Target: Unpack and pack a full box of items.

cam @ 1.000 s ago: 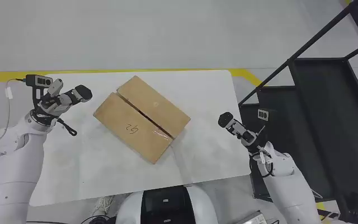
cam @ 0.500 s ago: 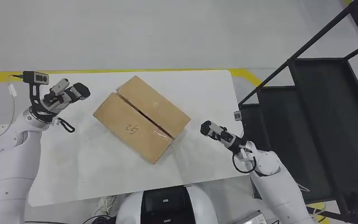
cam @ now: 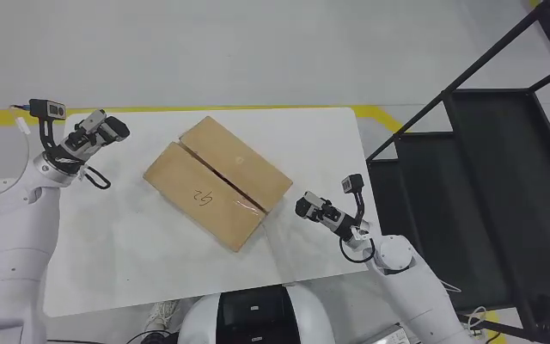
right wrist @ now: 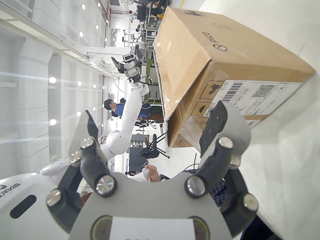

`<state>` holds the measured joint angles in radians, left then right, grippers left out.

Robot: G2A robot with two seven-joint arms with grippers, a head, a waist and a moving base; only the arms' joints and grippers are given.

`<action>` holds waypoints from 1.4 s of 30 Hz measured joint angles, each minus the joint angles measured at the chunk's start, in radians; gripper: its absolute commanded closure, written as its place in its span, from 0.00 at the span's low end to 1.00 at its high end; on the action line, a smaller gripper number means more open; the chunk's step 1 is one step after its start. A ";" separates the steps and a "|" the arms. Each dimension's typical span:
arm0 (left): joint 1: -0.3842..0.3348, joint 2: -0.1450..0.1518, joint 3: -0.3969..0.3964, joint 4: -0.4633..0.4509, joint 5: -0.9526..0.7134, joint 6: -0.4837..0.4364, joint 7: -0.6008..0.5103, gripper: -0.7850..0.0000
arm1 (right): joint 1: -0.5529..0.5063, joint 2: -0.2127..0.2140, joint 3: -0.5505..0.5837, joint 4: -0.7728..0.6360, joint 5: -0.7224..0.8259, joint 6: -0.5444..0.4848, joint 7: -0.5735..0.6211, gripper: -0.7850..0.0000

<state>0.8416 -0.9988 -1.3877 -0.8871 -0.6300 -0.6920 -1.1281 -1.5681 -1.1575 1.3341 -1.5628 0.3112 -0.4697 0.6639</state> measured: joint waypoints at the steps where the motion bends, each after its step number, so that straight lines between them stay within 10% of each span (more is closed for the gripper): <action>1: 0.000 0.000 0.000 0.000 0.000 0.000 0.000 0.00 | 0.000 0.000 0.000 0.000 0.000 0.000 0.000 0.00; 9: 0.006 -0.009 0.017 -0.046 0.188 -0.040 0.258 0.00 | 0.006 -0.004 -0.016 0.005 0.032 0.044 -0.023 0.00; 17: -0.130 -0.065 0.142 0.167 0.313 -0.063 0.455 0.00 | 0.042 -0.014 -0.062 0.048 0.062 0.079 -0.039 0.00; 30: -0.199 -0.123 0.257 0.377 0.235 -0.156 0.198 0.00 | 0.060 -0.017 -0.048 0.053 0.097 0.081 -0.068 0.00; 42: -0.124 -0.068 0.264 0.225 0.191 -0.012 0.011 0.00 | 0.063 -0.014 -0.008 0.074 0.143 0.064 -0.051 0.00</action>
<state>0.7175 -1.0669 -1.1235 -0.6624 -0.4393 -0.7036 -1.1174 -1.5048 -1.1715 1.3258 -1.4891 0.4545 -0.4060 0.6127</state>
